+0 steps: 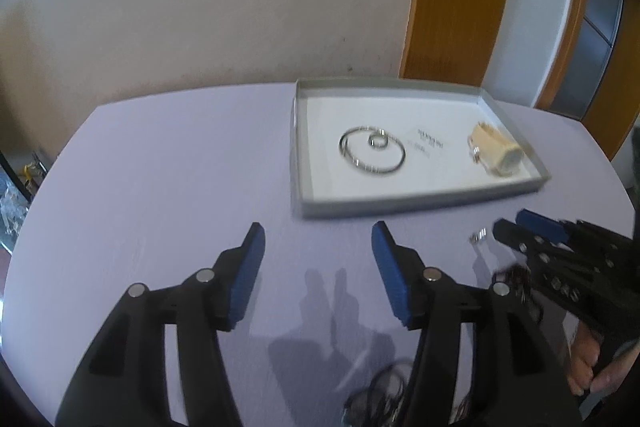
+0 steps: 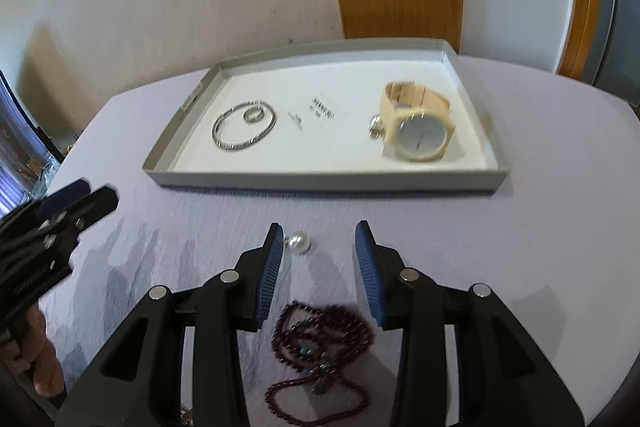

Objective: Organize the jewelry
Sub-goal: 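Grasp the second pearl pendant with the right gripper while the left moves toward the black necklace, then grasp the black cord necklace with the left gripper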

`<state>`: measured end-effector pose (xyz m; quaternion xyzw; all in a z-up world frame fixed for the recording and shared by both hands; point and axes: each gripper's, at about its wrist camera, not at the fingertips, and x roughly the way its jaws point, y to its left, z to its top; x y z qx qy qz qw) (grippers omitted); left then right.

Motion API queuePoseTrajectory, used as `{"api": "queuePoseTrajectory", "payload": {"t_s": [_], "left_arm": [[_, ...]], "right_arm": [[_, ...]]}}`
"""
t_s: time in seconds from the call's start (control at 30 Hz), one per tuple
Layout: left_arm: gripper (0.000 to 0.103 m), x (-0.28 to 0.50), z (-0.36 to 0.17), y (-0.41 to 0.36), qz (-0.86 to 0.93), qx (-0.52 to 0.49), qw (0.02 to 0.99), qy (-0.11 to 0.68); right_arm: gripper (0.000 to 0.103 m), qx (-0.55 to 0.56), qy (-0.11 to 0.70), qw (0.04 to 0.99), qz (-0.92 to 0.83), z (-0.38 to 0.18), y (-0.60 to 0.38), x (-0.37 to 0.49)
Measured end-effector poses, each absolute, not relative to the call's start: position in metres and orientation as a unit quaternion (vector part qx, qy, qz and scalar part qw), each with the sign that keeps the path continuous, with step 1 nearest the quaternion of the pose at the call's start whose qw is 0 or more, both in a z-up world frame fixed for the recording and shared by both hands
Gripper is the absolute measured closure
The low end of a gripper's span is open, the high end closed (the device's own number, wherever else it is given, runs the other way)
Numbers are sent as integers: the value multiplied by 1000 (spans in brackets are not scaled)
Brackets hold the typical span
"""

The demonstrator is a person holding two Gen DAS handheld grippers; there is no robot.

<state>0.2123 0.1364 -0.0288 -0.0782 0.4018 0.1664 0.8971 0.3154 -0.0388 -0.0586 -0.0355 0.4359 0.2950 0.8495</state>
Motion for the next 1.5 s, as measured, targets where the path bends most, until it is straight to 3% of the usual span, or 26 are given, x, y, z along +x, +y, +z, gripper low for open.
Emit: {"api": "queuePoseTrajectory", "payload": {"t_s": [0.77, 0.97, 1.5], "left_arm": [[42, 159, -41, 153, 170, -97, 892, 407], [42, 158, -43, 153, 169, -97, 891, 411], [42, 153, -47, 159, 166, -108, 891, 410]], "right_arm": [[64, -85, 436, 864, 237, -74, -8, 304], [75, -99, 428, 867, 237, -75, 0, 303], [82, -93, 427, 861, 262, -76, -6, 301]]}}
